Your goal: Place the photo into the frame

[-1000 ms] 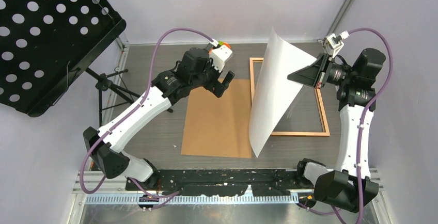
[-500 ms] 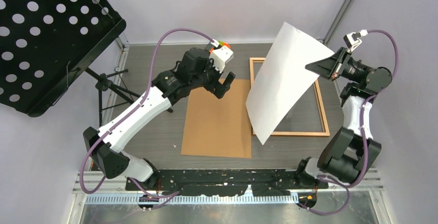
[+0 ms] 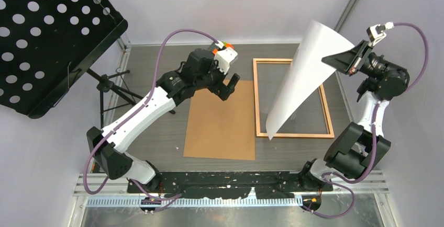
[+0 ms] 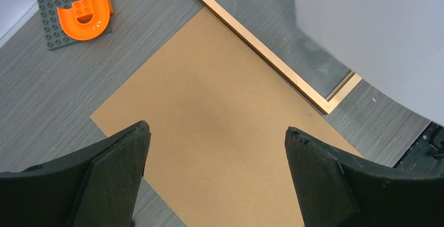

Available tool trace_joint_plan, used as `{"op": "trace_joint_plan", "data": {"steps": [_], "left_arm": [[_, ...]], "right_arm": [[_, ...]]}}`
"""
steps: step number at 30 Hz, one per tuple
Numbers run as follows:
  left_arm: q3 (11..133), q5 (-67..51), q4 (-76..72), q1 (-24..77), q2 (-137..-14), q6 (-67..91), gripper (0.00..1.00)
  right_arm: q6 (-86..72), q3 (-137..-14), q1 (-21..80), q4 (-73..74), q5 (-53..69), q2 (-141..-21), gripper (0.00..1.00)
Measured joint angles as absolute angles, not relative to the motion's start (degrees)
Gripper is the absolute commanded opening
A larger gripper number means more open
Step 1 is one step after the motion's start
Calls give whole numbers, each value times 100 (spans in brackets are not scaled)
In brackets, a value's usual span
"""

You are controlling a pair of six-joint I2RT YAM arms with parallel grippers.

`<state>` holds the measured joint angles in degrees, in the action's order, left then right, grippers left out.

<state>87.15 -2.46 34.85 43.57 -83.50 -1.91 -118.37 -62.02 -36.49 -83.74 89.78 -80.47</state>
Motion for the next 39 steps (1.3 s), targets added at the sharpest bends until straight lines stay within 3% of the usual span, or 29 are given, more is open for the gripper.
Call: {"op": "trace_joint_plan", "data": {"steps": [19, 21, 25, 28, 39], "left_arm": [[9072, -99, 3752, 4392, -8724, -246, 100], [9109, -30, 3763, 4397, -8772, -298, 100], [9118, 163, 3809, 4399, -8825, -410, 100], [9118, 303, 3804, 4399, -8833, -506, 100], [9006, 755, 3673, 4392, -8927, -644, 100]], "right_arm": [[-11828, -9664, -3479, -8241, 8495, -9564, 6], [-11144, -9758, -3415, -7338, 8307, -9526, 6], [-7741, -11135, -3085, -2689, 7509, -9596, 6], [-6239, -11900, -2663, -764, 7052, -9616, 6], [-4497, -10997, -1297, 1391, 6449, -9500, 6]]}}
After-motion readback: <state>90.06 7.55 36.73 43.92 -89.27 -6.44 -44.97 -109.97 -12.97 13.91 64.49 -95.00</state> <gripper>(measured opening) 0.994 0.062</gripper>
